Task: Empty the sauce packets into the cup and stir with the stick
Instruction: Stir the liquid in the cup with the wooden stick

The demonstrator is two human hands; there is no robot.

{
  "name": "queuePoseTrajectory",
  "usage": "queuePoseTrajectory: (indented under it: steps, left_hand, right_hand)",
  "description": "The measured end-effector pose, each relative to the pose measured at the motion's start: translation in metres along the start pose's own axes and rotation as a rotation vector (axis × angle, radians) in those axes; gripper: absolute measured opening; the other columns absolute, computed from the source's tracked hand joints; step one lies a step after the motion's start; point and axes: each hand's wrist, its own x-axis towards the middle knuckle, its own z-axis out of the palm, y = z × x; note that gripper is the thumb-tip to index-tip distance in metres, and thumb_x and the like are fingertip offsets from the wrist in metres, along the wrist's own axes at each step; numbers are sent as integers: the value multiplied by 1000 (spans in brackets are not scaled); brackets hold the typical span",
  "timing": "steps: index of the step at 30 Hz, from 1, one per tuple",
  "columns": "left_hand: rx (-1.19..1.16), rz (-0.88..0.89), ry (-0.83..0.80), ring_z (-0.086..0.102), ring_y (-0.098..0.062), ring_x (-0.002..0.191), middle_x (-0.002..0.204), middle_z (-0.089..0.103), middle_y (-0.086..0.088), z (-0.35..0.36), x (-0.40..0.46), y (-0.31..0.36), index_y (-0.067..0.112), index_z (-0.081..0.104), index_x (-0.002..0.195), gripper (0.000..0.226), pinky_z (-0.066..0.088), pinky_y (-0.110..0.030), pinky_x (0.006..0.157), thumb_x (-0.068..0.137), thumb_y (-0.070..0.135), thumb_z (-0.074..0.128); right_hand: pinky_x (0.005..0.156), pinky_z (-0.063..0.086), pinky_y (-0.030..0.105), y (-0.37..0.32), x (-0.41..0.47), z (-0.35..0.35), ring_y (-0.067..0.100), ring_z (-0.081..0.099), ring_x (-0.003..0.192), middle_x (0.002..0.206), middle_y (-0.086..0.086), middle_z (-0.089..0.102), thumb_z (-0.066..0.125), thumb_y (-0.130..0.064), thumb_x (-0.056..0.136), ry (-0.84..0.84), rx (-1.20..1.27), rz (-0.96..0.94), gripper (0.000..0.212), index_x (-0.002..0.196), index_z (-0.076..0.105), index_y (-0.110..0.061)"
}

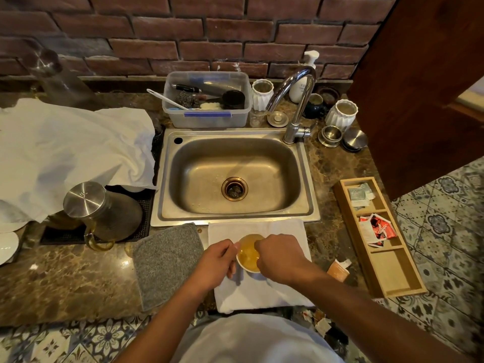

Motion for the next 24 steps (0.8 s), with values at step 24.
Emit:
queuePoseTrajectory:
  steps: [24]
  left_hand:
    - [-35, -42, -7, 56, -14, 47, 61, 66, -9, 3, 0, 1, 8, 59, 76, 40, 46, -28, 51, 105, 34, 49]
  right_hand:
    - [79, 53, 33, 9, 10, 7, 26, 68, 91, 105, 2, 72, 66, -40, 91, 156, 118, -8, 30, 115, 68, -23]
